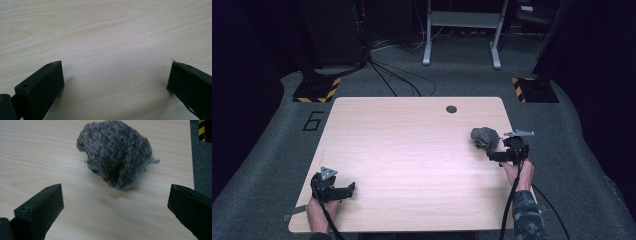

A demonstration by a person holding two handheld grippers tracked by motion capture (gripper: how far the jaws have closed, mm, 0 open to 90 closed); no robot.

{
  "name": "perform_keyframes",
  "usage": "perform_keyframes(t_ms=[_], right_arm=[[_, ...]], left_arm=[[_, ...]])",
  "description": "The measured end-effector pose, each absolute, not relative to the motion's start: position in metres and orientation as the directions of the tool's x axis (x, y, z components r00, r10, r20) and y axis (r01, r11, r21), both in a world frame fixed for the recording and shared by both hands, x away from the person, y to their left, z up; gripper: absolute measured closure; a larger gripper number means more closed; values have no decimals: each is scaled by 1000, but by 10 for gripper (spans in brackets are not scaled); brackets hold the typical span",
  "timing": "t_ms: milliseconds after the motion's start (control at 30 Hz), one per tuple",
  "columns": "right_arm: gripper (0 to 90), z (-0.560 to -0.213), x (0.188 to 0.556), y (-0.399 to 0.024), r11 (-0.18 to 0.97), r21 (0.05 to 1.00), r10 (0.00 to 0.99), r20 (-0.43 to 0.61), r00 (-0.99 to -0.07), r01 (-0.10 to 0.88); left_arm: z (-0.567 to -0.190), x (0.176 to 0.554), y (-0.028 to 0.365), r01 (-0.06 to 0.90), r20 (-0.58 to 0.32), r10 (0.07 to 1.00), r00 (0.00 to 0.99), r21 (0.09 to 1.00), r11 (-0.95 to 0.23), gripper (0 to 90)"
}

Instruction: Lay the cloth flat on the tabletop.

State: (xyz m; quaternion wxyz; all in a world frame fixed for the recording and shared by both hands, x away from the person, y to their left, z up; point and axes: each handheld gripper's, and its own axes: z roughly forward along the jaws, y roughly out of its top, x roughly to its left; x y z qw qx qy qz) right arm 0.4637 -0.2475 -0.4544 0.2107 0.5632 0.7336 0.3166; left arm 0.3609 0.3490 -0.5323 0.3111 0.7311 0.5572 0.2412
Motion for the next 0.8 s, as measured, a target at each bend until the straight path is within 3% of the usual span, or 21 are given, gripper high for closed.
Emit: perform_keyframes(t_ms=[300, 667, 800], right_arm=[[20, -457, 496, -232, 194, 673, 959, 22, -281, 714], [145, -469, 514, -222, 231, 662, 959, -30, -283, 713], [232, -474, 517, -221, 232, 657, 963, -54, -262, 718]], left_arm=[[-532, 361, 349, 665, 6, 965, 262, 724, -185, 4], [-532, 361, 349, 665, 6, 965, 262, 724, -186, 4], [-532, 361, 349, 665, 7, 965, 262, 724, -186, 4]])
